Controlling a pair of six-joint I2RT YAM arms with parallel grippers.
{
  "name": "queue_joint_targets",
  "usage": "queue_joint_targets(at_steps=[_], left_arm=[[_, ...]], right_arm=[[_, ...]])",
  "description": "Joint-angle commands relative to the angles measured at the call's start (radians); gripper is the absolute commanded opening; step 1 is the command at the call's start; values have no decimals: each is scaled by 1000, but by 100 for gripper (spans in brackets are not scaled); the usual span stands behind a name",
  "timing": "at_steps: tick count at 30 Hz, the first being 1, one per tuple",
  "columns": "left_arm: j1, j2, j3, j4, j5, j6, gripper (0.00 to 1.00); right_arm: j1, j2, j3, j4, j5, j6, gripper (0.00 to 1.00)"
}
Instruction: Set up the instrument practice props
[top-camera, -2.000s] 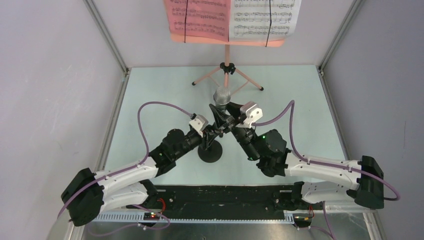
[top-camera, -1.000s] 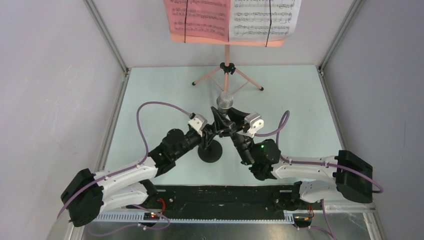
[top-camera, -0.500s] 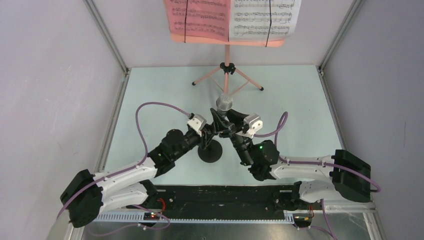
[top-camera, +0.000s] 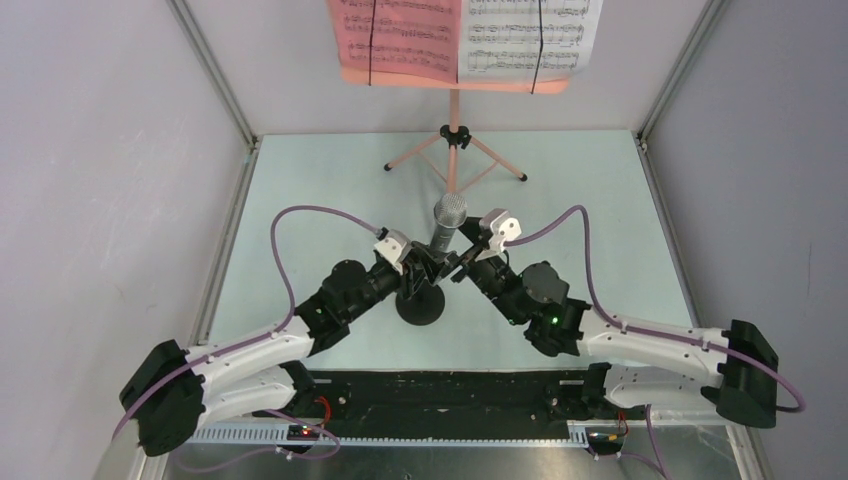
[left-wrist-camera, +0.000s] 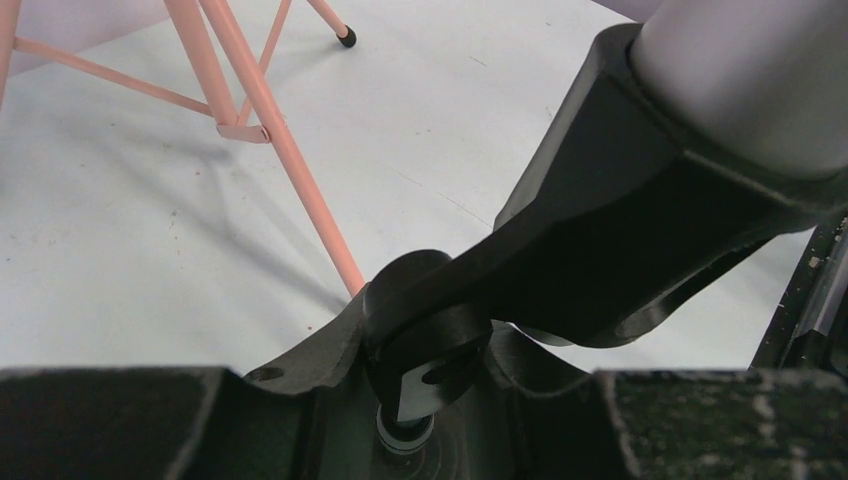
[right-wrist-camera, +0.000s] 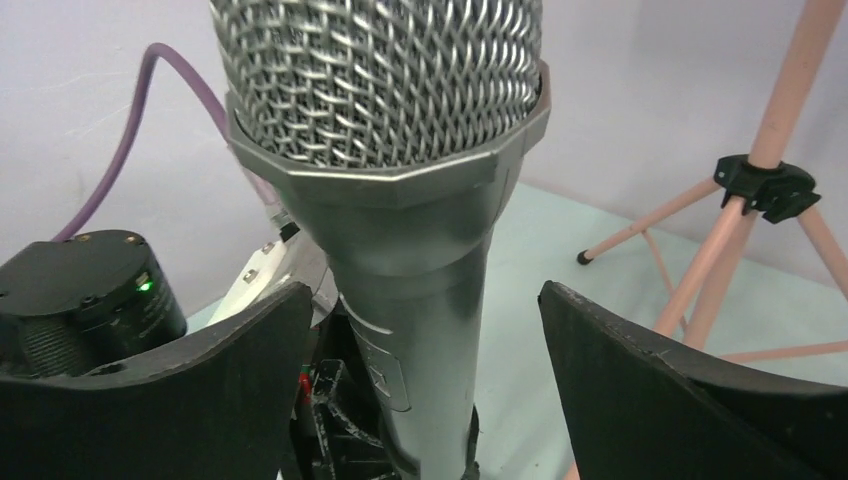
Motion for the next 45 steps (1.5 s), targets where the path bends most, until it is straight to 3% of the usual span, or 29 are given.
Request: queue_joint_targets(at_steps=[1, 13, 19, 23, 26, 41, 45], left_arm=[[-4, -13, -22, -6, -16, 15, 0], [-3, -19, -22, -9, -28, 15, 0], [-3, -15, -18, -11, -30, 15, 0], [-3, -13, -12, -15, -33, 17, 0], [-3, -10, -10, -18, -32, 18, 0], [-3, -11, -16, -44, -41, 36, 2], [-3, -18, -16, -69, -60, 37, 27]], right_arm=[[-31, -69, 58, -198, -105, 118, 90], [-43, -107, 62, -127, -140, 102, 79], [-71, -69, 87, -134, -146, 134, 50], [-70, -64, 87, -171, -134, 140, 17], [-70, -61, 87, -205, -119, 129, 1], [-27, -13, 37, -233, -120, 63, 0], [-27, -27, 42, -205, -122, 42, 0]])
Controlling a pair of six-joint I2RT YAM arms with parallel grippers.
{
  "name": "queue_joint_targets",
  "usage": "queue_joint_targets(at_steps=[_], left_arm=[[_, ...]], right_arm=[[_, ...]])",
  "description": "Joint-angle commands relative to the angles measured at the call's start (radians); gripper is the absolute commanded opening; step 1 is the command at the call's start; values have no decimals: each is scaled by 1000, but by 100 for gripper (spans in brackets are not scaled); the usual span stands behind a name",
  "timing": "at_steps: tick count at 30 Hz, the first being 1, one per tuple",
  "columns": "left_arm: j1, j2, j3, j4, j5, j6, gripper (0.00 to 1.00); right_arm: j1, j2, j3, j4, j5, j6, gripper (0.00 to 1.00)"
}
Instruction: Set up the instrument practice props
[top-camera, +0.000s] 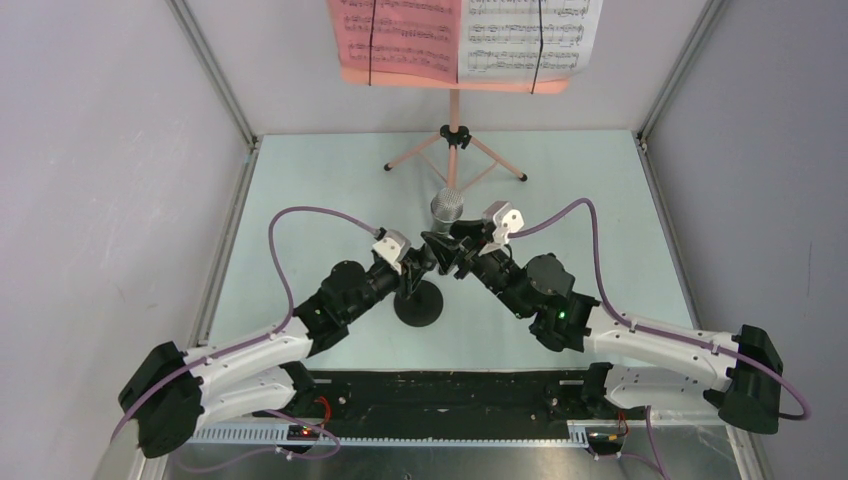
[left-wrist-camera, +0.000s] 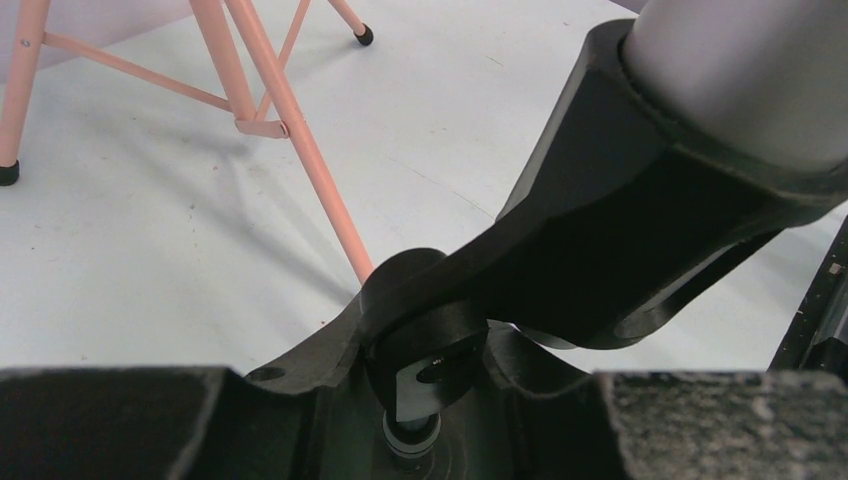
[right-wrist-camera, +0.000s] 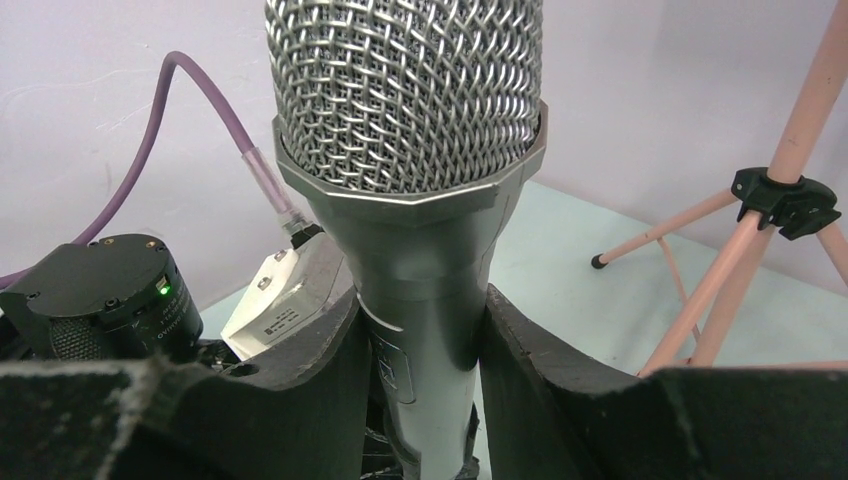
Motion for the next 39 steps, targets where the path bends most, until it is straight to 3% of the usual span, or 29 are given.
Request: queue_joint_targets(at_steps=[1, 4, 8, 13, 15, 20, 29, 33, 39], left_arm=[[-3, -15, -9, -71, -27, 38, 34], [-3, -35, -1, -129, -11, 64, 51], [-1, -65, 21, -214, 32, 120, 66], [17, -76, 18, -232, 42, 118, 71], [30, -70, 5, -213, 42, 97, 68], [46, -26, -20, -105, 26, 87, 38], [51, 39, -45, -48, 79, 86, 9], [52, 11, -73, -41, 86, 87, 2], [53, -14, -97, -39, 91, 86, 0]], right_arm=[[15, 14, -1, -63, -11, -22, 0], [16, 7, 13, -63, -14, -40, 0], [15, -1, 32, -65, -18, -49, 0], [8, 1, 43, -58, -35, -56, 0], [7, 3, 43, -54, -39, -53, 0], [5, 5, 43, -57, -48, -49, 0], [5, 39, 20, -76, -61, -61, 0], [-7, 59, -20, -59, -63, -42, 0], [-18, 89, -45, -40, -83, -32, 0]])
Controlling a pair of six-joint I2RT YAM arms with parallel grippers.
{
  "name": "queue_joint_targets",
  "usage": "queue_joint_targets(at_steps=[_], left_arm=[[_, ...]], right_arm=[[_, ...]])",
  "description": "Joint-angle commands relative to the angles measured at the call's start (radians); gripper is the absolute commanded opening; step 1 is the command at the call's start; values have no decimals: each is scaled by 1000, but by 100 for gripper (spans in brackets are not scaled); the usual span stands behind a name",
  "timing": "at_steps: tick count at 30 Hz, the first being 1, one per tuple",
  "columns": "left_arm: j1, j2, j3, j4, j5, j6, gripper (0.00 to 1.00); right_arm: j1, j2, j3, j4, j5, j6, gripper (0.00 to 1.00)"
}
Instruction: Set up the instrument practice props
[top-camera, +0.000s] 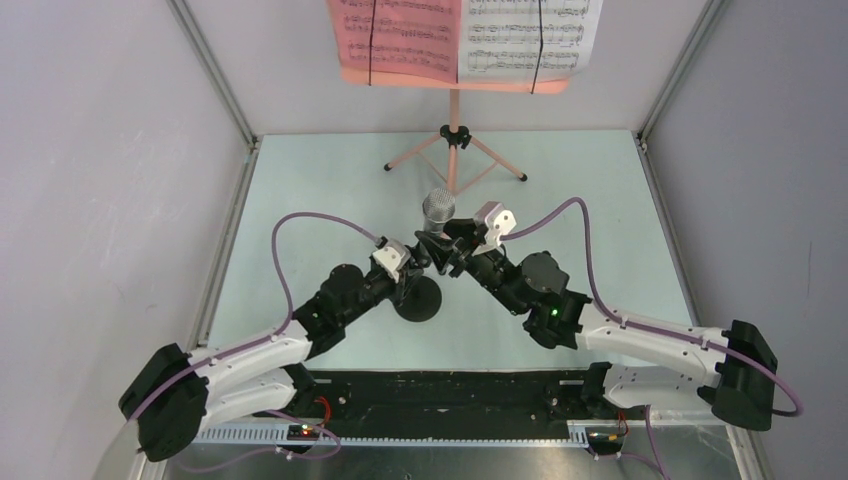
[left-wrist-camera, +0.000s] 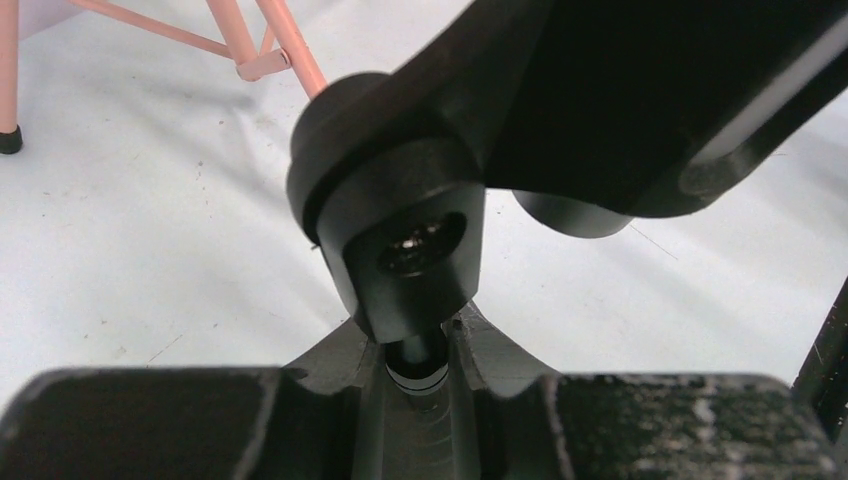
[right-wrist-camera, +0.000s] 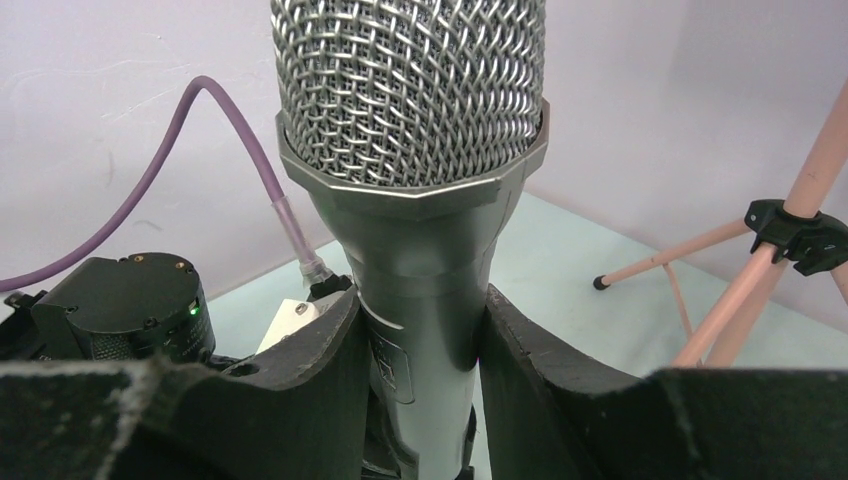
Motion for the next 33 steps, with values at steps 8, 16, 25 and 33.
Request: queue_joint_targets(at_steps=[8, 16, 25, 33], left_arm=[[3, 2, -18, -25, 41, 13, 0], [3, 23, 7, -36, 21, 60, 0], [2, 24, 22, -50, -18, 105, 0], [3, 33, 37, -62, -18, 118, 0]], right_arm=[[-5, 110, -61, -93, -44, 2, 0], [4, 119, -50, -149, 26, -65, 0], [-19, 149, -50, -239, 19, -33, 0], [-51, 191, -80, -215, -33, 82, 0]])
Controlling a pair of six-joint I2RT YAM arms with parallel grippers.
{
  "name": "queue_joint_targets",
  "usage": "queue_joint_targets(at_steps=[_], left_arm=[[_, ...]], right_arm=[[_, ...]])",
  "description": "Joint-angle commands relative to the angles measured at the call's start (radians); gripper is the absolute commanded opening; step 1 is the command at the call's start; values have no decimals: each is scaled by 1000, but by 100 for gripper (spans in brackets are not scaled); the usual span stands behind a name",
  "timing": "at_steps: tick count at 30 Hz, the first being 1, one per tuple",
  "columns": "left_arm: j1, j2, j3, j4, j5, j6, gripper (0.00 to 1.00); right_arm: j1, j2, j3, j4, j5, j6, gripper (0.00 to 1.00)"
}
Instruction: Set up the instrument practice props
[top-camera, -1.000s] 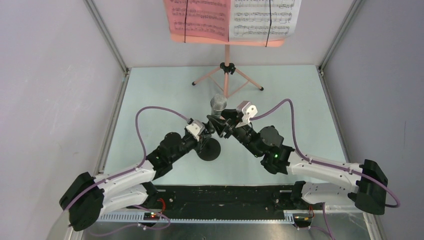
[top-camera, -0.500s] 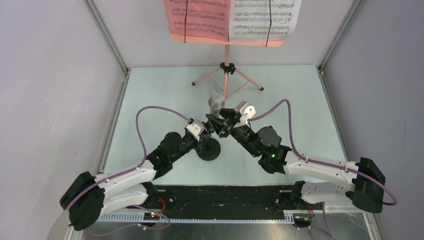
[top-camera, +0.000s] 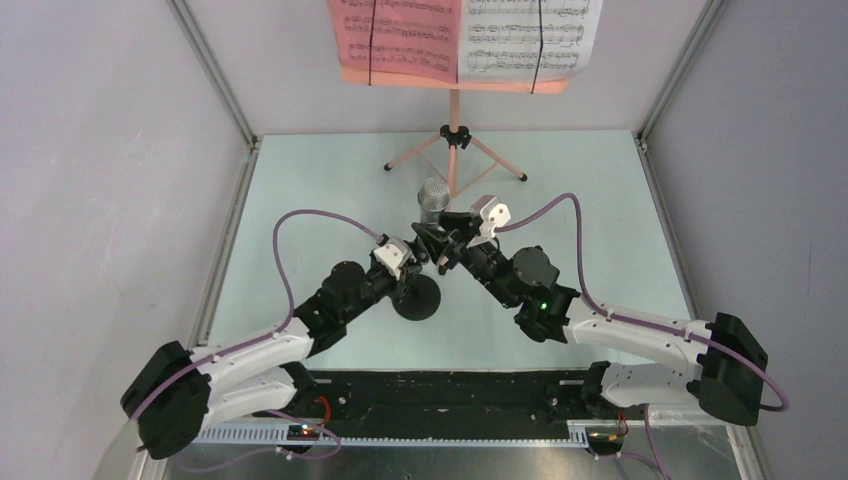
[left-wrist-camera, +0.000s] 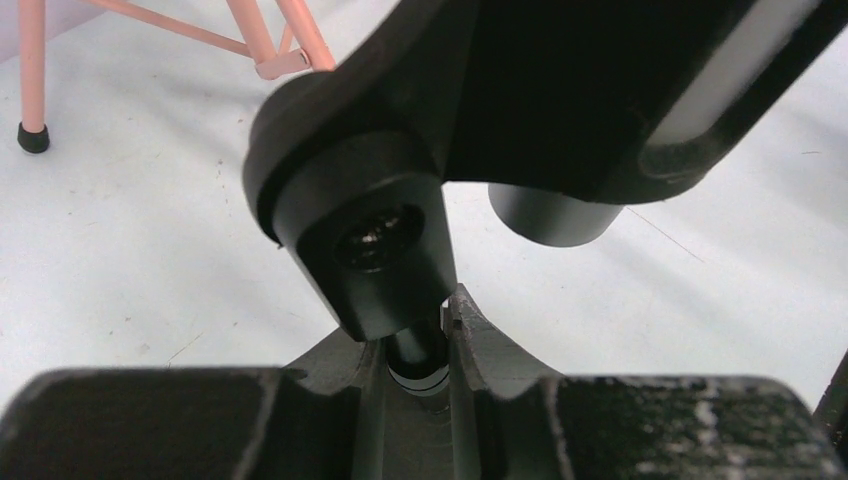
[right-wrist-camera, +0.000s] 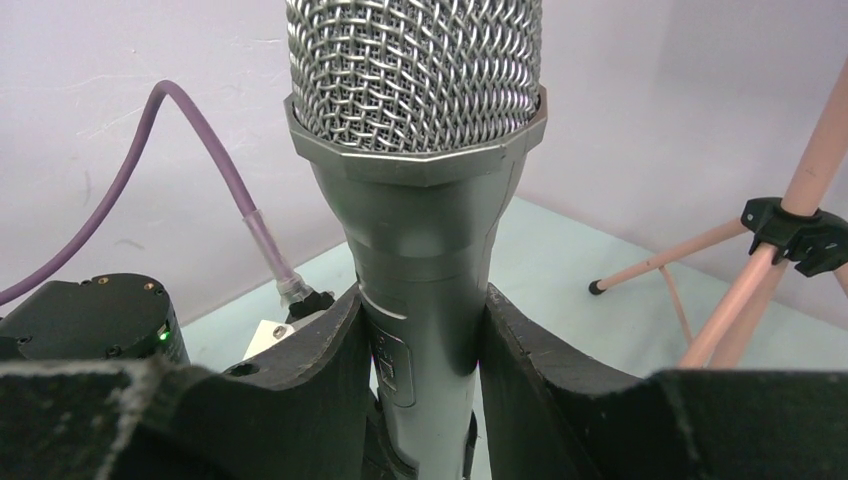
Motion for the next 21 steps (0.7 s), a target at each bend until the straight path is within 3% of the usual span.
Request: queue_joint_targets(at_steps=[1, 21], left_arm=[[-4, 21, 28, -58, -4, 89, 0], [-4, 15, 25, -74, 7, 91, 0]], right_arm=[[-18, 100, -95, -283, -33, 81, 0], [34, 177, -155, -182, 21, 93, 0]])
